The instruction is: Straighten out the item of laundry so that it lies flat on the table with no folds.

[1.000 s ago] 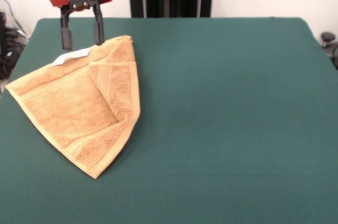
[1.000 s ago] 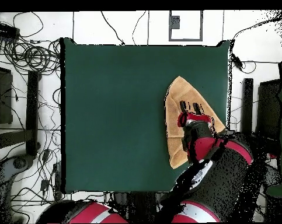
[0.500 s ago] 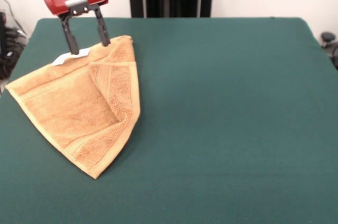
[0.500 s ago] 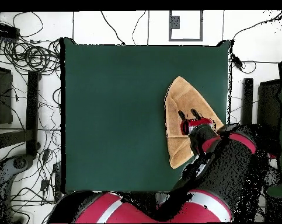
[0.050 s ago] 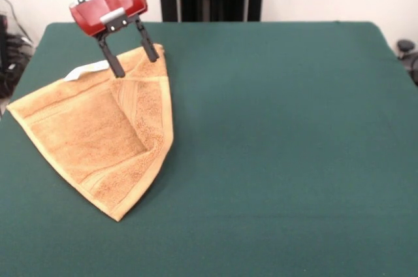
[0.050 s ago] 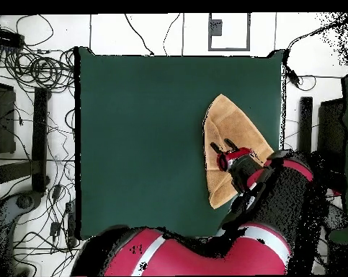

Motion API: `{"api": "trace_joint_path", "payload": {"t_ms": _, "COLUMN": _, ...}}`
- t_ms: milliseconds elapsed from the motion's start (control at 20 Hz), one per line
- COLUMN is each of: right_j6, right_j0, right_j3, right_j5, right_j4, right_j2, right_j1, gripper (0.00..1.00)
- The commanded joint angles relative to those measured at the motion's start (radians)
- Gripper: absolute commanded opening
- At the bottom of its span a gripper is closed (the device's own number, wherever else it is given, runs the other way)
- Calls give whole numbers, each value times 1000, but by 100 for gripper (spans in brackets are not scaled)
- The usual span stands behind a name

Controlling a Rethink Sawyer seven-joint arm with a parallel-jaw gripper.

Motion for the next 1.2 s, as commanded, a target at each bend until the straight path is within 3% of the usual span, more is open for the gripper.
{"api": "trace_joint_path", "payload": {"t_ms": 50, "right_j6": 257, "right_j0": -5, "right_j3": 10, "right_j5": -24, "right_j4": 31, "right_j2": 200, "right_j1": 60, "gripper": 100}}
{"api": "trace_joint_path", "payload": {"t_ms": 250, "right_j6": 232, "right_j0": -9, "right_j3": 38, "right_j5": 21, "right_j4": 65, "right_j2": 204, "right_j1": 49, "gripper": 100}}
{"api": "trace_joint_path", "payload": {"t_ms": 350, "right_j6": 271, "right_j0": -6, "right_j3": 39, "right_j5": 13, "right_j4": 49, "right_j2": 209, "right_j1": 54, "gripper": 100}}
{"api": "trace_joint_path", "payload": {"t_ms": 500, "right_j6": 443, "right_j0": 2, "right_j3": 11, "right_j5": -41, "right_j4": -27, "right_j2": 220, "right_j1": 77, "gripper": 100}}
{"api": "trace_joint_path", "payload": {"t_ms": 850, "right_j6": 496, "right_j0": 1, "right_j3": 14, "right_j5": -33, "right_j4": -34, "right_j2": 223, "right_j1": 80, "gripper": 100}}
{"api": "trace_joint_path", "payload": {"t_ms": 1200, "right_j6": 685, "right_j0": 70, "right_j3": -27, "right_j5": -75, "right_j4": -180, "right_j2": 164, "right_j1": 111, "gripper": 100}}
